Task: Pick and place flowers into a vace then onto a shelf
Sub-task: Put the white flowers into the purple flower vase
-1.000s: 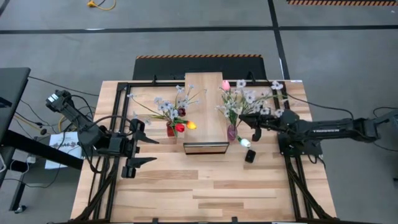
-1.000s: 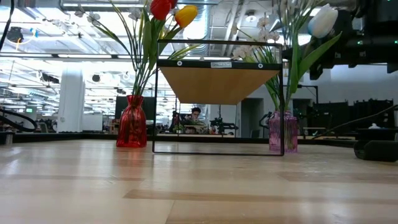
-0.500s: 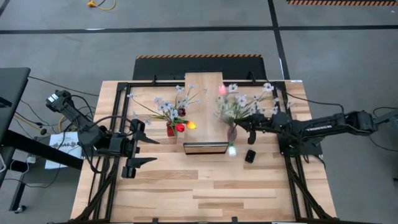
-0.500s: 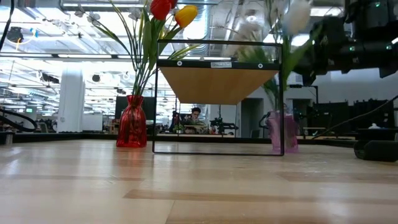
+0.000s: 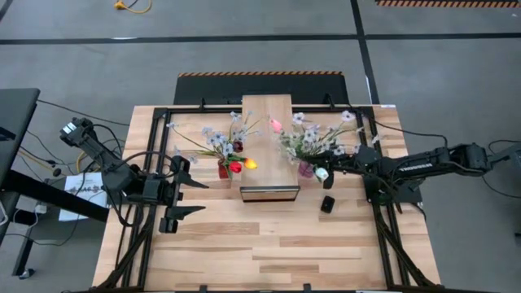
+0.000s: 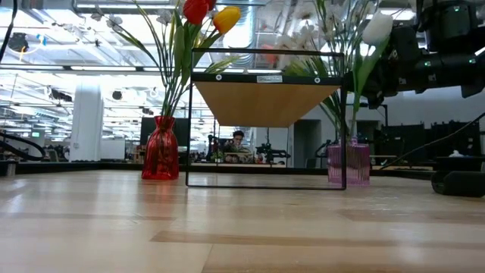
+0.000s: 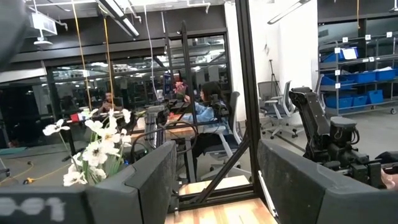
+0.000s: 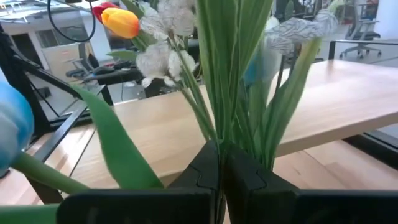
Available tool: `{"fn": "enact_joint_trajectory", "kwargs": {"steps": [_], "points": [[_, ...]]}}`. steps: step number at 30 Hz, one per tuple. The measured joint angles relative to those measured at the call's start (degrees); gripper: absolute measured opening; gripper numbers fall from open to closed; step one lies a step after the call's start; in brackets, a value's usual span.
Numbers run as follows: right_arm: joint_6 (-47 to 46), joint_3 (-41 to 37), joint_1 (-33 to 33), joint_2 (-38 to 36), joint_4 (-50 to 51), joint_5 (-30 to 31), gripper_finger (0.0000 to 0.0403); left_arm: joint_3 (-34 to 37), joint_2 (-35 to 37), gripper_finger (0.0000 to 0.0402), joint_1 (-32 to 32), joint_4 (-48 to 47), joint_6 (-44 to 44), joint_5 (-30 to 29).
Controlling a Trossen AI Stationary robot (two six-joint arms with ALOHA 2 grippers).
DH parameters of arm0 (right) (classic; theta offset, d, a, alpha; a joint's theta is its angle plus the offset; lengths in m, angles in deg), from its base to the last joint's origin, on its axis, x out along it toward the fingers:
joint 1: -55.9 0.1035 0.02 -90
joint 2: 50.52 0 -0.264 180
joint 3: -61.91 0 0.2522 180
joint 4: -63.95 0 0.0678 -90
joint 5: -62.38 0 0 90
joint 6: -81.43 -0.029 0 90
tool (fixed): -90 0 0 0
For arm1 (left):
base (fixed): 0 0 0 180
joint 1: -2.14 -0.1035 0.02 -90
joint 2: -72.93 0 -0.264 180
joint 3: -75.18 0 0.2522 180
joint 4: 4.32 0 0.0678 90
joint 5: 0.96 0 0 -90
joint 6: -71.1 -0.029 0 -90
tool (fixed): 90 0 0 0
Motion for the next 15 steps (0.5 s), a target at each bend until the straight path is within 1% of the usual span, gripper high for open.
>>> {"fn": "enact_joint_trajectory", "kwargs": {"steps": [15], "points": [[1.8,0.0,0.0,-0.2,-1.2,-0.1,0.0,0.0,0.0,0.0217,0.0,-0.2,0.9,0.0]]}}
